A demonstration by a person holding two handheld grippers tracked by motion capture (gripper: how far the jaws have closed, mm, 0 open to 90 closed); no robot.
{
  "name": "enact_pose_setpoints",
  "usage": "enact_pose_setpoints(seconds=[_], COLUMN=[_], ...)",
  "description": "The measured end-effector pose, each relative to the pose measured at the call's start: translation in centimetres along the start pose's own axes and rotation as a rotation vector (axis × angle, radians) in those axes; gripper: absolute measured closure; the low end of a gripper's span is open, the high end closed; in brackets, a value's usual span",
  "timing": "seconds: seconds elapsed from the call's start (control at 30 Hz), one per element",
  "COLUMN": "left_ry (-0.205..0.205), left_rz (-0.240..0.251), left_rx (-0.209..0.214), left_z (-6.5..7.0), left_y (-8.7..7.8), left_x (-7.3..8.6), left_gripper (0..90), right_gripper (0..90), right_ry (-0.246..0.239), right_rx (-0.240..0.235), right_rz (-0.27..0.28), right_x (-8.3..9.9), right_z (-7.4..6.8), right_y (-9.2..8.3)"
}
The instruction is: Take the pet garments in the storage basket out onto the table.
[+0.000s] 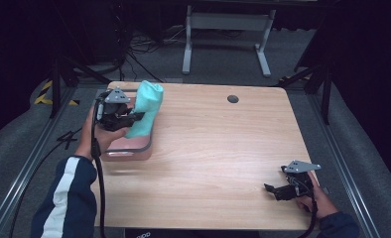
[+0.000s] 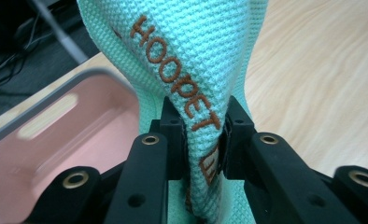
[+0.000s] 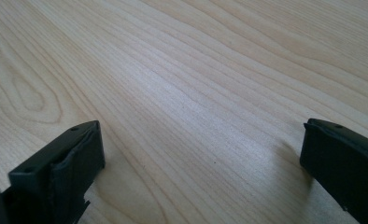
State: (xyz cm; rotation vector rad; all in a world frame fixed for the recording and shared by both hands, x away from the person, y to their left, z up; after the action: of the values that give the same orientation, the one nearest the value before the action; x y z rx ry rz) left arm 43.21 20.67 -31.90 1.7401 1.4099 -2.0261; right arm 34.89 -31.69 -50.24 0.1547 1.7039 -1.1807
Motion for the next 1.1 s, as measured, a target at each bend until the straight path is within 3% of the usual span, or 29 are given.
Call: enact_pose_setpoints(seconds=[0.3,0.43,0.67,0.97,1.1], left_ry=[0.074,0.079,0.113,0.123,0.134], left_rz=[-0.011,-0.014,-0.024,-0.071,-0.119], left_rx=[0.078,0.104,0.170,0.234,0.243], left_z=[3.4,4.2,6.8,9.3,10.1], left_y=[2.1,2.9,5.4,9.2,11.2], left_x=[-1.6,-2.0,-2.8,-2.6,-1.8], left_gripper=[75.2,75.2,75.2,75.2,75.2], right_gripper=[0.2,0.2,0.2,0.2,0.2], right_ry=[0.000,0.000,0.000,0.000,0.000], right_rx=[0.000,0.000,0.000,0.000,0.000], right_rz=[0.000,0.000,0.000,0.000,0.000], right_x=[0.0,0.0,0.0,0.0,0.0], right_z=[0.0,0.0,0.0,0.0,0.0], right_y=[0.0,0.0,0.0,0.0,0.0])
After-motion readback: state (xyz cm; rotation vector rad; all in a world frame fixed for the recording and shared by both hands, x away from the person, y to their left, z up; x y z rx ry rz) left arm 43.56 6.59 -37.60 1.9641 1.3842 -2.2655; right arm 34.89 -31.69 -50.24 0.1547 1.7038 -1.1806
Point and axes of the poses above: each handheld gripper's, and its own axes: y roughly forward along the jaws, x roughly out of its underside, z roughly to its right, the point moved 2 cm from there along y, roughly forward along the jaws, and after that the axes turned 6 degrees about z, right-handed, at the moved point
